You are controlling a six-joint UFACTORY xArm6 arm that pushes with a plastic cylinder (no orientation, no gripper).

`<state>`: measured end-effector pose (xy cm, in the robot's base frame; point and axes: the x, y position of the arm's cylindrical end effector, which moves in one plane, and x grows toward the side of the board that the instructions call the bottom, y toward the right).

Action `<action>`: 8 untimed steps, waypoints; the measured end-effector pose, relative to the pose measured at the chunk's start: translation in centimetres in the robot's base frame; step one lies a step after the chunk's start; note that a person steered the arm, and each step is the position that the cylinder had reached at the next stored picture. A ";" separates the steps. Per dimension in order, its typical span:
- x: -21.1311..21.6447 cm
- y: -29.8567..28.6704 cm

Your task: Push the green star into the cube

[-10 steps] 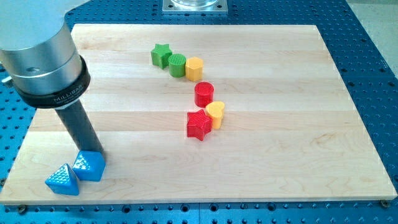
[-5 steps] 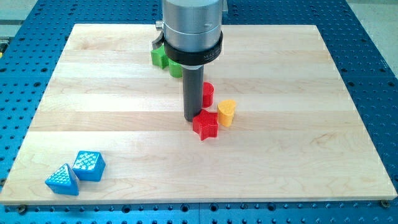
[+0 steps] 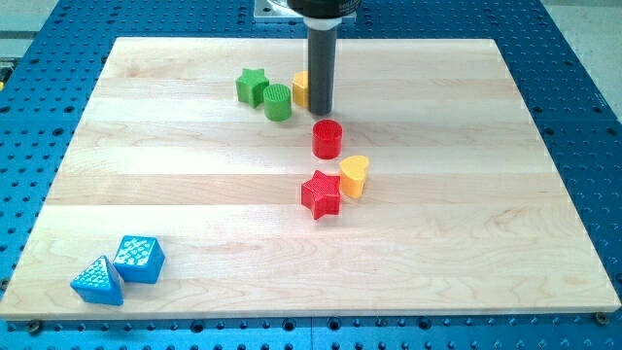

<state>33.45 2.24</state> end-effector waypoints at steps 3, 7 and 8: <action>-8.2 3.3; 4.1 -10.8; 4.3 -11.5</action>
<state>37.71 -9.30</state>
